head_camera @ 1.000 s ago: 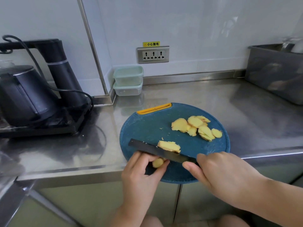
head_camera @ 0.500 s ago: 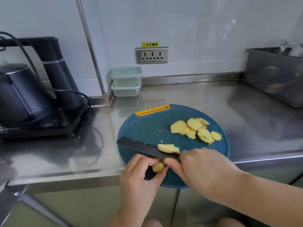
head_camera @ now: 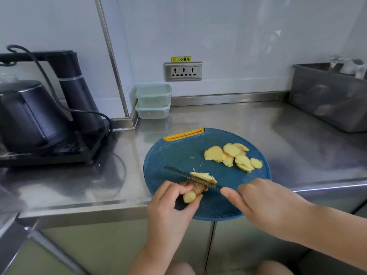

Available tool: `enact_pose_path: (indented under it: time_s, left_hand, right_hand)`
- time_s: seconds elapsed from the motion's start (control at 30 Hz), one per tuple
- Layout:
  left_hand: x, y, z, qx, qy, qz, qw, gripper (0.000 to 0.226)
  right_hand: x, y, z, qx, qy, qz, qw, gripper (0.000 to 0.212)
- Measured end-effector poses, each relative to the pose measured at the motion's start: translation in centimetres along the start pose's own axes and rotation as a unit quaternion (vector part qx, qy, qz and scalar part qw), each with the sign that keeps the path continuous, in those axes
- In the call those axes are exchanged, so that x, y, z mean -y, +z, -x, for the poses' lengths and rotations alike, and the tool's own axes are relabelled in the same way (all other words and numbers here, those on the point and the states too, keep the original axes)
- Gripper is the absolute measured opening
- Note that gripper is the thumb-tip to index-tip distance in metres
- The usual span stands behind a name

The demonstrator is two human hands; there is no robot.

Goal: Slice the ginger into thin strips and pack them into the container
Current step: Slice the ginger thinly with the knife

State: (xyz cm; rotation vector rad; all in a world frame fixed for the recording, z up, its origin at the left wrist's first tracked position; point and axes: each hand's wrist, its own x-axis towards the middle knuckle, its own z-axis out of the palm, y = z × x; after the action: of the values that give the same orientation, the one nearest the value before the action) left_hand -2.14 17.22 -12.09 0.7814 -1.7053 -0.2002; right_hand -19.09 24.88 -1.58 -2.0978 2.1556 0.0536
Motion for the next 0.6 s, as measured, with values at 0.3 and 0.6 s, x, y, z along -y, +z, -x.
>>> enact_pose_path:
  time_s: [0.3,0.6]
  left_hand:
    - [0.2,0.4,0.0,-0.011,0.009,0.011,1.000,0.020]
    - [0.3,0.5,0.0,-0.011,0.022,0.017,1.000,0.018]
  right_hand:
    - [0.2,0.0,-0.9,0.019,-0.020,0.031,0.999,0.077]
    - [2.1,0.8,-4.6,-0.011,-0.017,0.010,1.000,0.061]
